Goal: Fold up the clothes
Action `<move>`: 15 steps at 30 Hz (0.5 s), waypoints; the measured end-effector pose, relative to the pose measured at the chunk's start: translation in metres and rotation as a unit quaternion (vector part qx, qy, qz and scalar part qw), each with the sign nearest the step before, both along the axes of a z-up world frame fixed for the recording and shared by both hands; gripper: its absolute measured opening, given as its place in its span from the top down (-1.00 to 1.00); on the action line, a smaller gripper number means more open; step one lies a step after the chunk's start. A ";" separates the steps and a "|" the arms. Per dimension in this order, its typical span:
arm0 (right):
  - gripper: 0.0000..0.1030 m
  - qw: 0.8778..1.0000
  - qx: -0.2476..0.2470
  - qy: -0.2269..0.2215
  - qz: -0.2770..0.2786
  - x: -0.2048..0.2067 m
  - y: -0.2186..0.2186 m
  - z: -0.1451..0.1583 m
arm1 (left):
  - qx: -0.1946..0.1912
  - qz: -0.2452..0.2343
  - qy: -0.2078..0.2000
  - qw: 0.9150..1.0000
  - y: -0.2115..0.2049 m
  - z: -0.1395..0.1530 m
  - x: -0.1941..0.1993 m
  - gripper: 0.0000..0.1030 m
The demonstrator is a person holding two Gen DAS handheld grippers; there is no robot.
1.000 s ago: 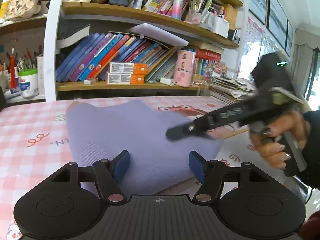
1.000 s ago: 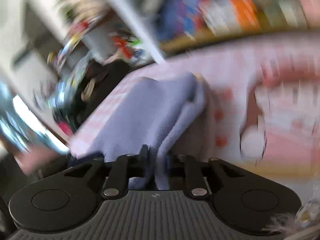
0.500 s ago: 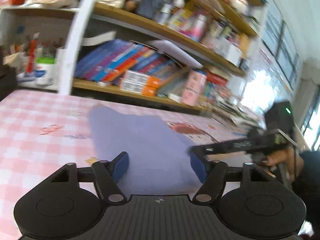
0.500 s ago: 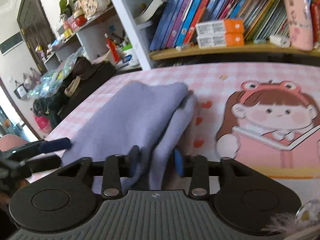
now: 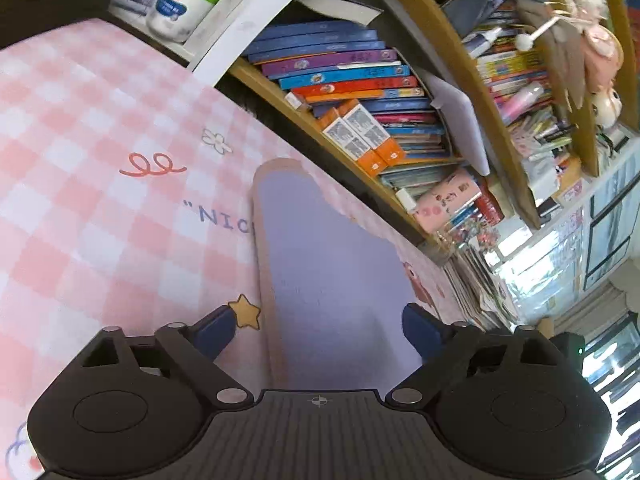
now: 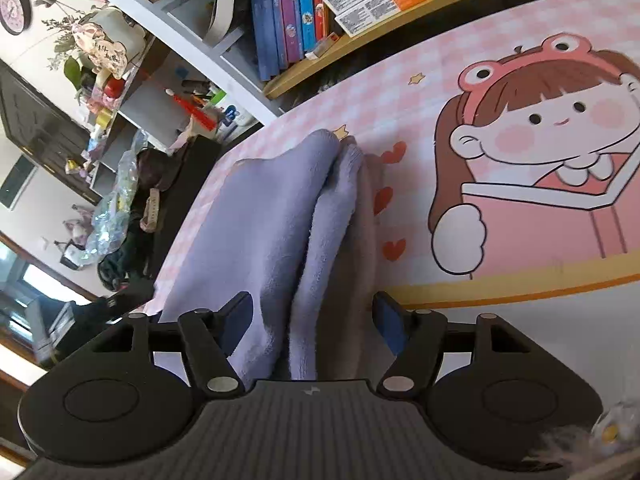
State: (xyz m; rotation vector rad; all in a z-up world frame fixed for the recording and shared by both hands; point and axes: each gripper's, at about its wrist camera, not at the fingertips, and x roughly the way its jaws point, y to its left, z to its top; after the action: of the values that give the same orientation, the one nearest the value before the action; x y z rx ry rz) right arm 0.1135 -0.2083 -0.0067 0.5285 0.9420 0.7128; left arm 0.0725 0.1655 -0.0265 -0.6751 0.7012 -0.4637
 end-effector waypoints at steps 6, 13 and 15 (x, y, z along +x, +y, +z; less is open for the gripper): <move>0.23 1.000 0.025 0.004 0.005 0.009 0.005 -0.009 | 0.028 -0.006 0.002 1.000 -0.020 -0.003 0.005 -0.17; 0.44 0.996 -0.024 -0.078 0.018 -0.023 -0.015 0.016 | 0.035 -0.045 -0.014 0.998 -0.051 0.010 -0.019 -0.04; 0.44 0.995 -0.039 -0.086 0.014 -0.034 -0.026 0.020 | 0.034 -0.064 -0.015 0.997 -0.063 0.011 -0.025 -0.04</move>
State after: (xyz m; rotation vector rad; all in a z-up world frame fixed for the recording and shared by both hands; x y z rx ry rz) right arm 0.0794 -0.2347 0.0131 0.3789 0.8137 0.7320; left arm 0.0471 0.1021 -0.0157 -0.5595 0.7307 -0.5639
